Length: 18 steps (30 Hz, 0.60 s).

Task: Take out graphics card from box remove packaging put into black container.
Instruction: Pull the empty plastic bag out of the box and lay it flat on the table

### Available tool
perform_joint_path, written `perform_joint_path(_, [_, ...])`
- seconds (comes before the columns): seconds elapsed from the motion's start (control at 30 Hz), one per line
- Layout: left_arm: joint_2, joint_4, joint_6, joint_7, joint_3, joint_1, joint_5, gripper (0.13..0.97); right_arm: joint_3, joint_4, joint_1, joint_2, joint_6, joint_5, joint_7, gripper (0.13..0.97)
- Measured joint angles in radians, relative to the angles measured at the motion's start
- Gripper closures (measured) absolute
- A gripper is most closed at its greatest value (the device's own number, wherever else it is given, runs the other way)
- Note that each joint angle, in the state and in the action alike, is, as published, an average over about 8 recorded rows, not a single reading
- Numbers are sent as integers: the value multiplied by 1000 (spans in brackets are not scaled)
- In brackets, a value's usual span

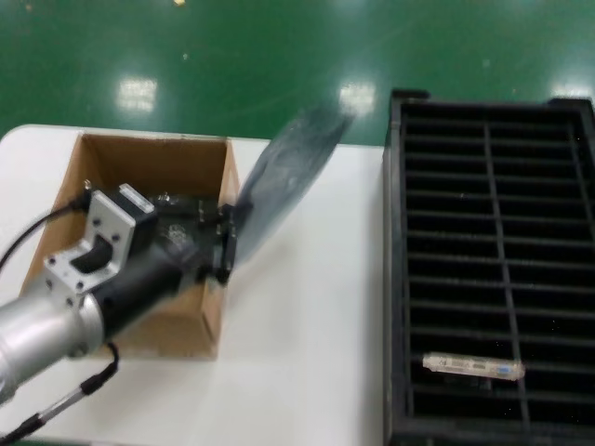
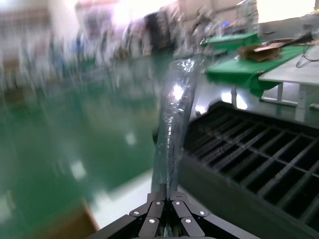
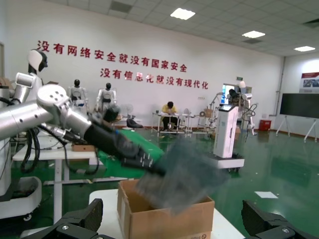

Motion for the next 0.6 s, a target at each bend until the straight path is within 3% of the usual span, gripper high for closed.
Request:
perform_joint_path(0.1, [52,103,61,-124,-30,-40,93,957,0,0,0,0,0,0,0,129])
perform_joint_path(0.2, [76,219,59,-223,-33,-64,159,957,0,0,0,0,0,0,0,129])
perform_joint_path(0.37, [96,381,-12,-325,0,-95,193,957,0,0,0,0,0,0,0,129])
perform_joint_path(0.6, [105,513,-120,-391,69,-134,168,957,0,0,0,0,0,0,0,129])
